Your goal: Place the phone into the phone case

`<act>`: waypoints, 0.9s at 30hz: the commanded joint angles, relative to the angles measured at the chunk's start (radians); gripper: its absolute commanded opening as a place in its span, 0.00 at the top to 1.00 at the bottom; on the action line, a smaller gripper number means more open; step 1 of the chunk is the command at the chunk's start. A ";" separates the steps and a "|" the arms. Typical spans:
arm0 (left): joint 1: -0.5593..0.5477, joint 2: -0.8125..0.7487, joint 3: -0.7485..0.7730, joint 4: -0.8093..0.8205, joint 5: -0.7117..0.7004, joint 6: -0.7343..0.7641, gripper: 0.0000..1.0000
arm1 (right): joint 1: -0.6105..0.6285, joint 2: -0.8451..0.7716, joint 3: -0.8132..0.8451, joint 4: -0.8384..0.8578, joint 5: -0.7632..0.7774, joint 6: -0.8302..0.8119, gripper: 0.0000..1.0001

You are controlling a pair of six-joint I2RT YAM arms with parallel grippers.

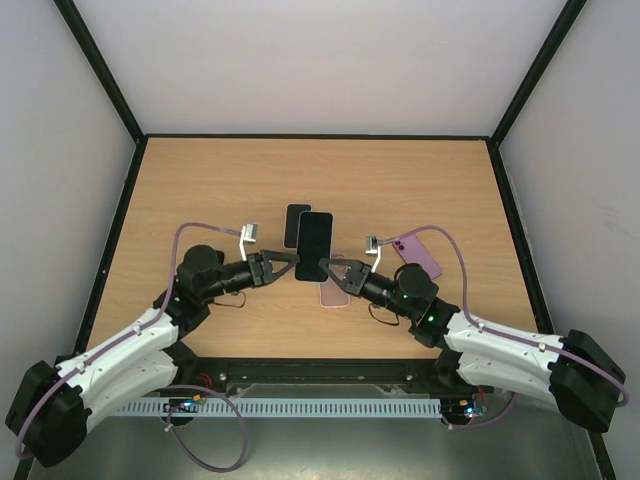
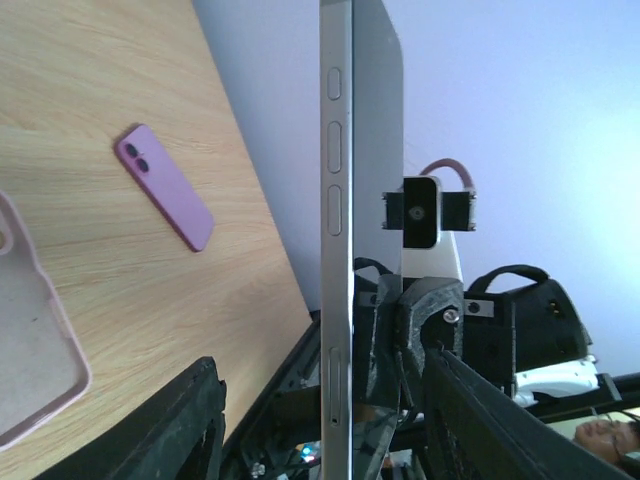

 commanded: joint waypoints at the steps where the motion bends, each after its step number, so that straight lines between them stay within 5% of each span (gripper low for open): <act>1: -0.001 0.007 -0.020 0.169 0.051 -0.058 0.49 | -0.004 -0.008 -0.008 0.160 -0.034 0.043 0.97; 14: -0.003 0.062 -0.084 0.390 0.089 -0.170 0.74 | -0.004 0.009 -0.025 0.186 -0.047 0.061 0.96; 27: -0.003 0.057 -0.092 0.430 0.096 -0.190 0.94 | -0.004 0.035 -0.043 0.211 -0.053 0.070 0.93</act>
